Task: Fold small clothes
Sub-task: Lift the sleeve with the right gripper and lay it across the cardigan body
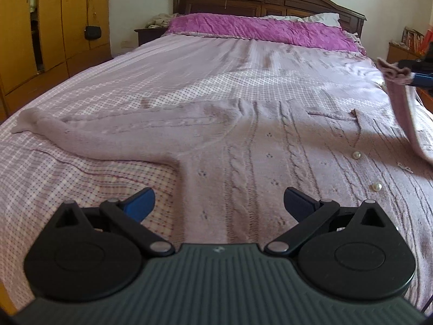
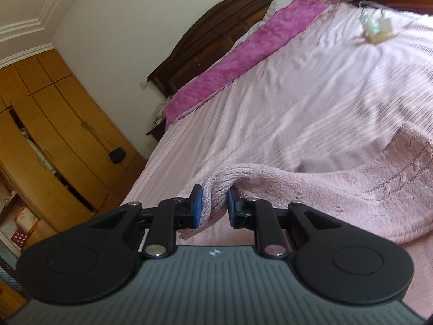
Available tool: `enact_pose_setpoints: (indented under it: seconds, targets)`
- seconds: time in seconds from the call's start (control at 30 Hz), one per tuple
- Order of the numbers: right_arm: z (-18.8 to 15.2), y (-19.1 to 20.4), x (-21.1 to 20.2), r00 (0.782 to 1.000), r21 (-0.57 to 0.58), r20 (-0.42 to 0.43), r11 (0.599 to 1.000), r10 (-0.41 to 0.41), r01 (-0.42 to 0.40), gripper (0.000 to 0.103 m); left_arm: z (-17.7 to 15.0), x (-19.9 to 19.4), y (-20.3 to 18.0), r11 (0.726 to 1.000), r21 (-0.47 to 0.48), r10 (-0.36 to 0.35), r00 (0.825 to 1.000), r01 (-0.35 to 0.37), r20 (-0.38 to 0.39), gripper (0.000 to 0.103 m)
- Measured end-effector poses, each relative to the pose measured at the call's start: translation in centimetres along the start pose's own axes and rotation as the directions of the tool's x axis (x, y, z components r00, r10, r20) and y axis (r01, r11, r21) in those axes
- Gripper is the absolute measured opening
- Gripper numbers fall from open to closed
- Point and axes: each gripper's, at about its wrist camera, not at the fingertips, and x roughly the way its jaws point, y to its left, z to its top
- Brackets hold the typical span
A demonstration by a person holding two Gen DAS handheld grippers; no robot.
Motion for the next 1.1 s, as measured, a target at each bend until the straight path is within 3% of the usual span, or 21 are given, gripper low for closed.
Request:
enact_pose_setpoints:
  seconds: [0.3, 0.47, 0.53, 0.6, 0.7, 0.87, 1.1]
  targets:
    - [-3.5, 0.6, 4.7, 0.995, 0.044, -0.103, 0.999, 0.021, -0.016, 0.022, -0.2, -0.2, 1.7, 0.999, -0.028, 0.019, 1.0, -0.019, 0.001, 0.103]
    - [-5.3, -0.8, 6.9, 0.983, 0.052, -0.184, 0.998, -0.009, 0.019, 0.023, -0.3, -0.2, 2.3, 0.999, -0.042, 0.023, 1.0, -0.023, -0.002, 0.103]
    - [-5.8, -1.7, 7.3, 0.975, 0.047, -0.22, 0.998, -0.021, 0.032, 0.031, -0.2, -0.1, 2.3, 0.999, -0.048, 0.021, 1.0, -0.022, -0.007, 0.103]
    - [-6.2, -2.1, 7.6, 0.967, 0.035, -0.252, 0.998, -0.035, 0.045, 0.05, -0.3, -0.1, 2.2, 0.999, -0.048, 0.018, 1.0, -0.018, -0.008, 0.103]
    - [-6.5, -2.9, 6.7, 0.968, 0.026, -0.25, 0.999, -0.017, 0.024, 0.071, -0.2, -0.1, 2.1, 0.999, -0.041, 0.016, 1.0, -0.016, -0.003, 0.103]
    - [-6.3, -3.7, 3.7, 0.969, 0.002, -0.245, 0.999, 0.034, -0.035, 0.075, 0.2, 0.1, 1.7, 0.999, -0.044, -0.003, 1.0, 0.003, -0.004, 0.103]
    - [-5.1, -6.3, -1.3, 0.98, -0.007, -0.2, 1.0, -0.019, 0.018, 0.077, 1.5, 0.5, 0.4, 0.998, -0.04, -0.056, 0.998, 0.056, -0.003, 0.103]
